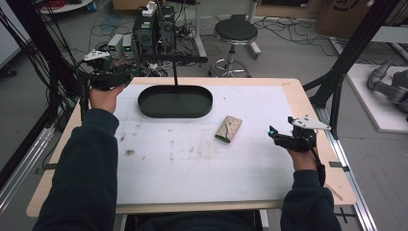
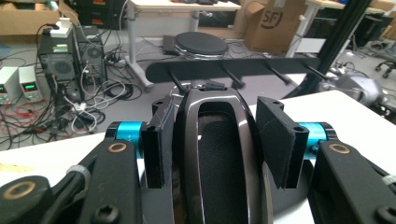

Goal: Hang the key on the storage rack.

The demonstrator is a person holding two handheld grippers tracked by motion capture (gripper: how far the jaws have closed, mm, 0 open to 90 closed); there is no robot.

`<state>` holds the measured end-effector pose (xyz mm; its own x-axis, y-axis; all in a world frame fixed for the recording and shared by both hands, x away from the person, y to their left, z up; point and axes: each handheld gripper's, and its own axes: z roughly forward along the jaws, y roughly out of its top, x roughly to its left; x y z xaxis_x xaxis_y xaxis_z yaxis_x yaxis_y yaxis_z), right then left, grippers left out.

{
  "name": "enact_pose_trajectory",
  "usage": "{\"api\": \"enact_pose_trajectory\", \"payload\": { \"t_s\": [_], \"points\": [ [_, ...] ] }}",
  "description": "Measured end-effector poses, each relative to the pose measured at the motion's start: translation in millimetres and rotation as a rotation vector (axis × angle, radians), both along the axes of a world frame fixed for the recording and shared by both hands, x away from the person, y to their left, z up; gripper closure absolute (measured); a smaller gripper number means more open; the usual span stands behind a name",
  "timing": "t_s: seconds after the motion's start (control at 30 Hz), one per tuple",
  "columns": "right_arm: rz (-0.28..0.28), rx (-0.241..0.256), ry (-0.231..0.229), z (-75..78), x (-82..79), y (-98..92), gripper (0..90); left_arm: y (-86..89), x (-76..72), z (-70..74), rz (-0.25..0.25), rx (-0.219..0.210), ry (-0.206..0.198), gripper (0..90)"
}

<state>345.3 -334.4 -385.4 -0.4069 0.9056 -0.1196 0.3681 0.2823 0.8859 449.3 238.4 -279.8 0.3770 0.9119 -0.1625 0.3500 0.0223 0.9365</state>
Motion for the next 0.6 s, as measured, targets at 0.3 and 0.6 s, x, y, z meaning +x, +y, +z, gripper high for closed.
{"api": "enact_pose_trajectory", "payload": {
  "t_s": [0.3,0.6],
  "points": [
    [-0.013,-0.004,0.004,-0.8,-1.9,-5.0,20.4,-4.8,17.5,3.9,0.031,-0.006,0.043,48.9],
    [-0.009,-0.007,0.002,-0.5,-2.7,-3.0,20.4,-1.6,19.7,5.2,0.079,-0.011,0.062,48.9]
  ]
}}
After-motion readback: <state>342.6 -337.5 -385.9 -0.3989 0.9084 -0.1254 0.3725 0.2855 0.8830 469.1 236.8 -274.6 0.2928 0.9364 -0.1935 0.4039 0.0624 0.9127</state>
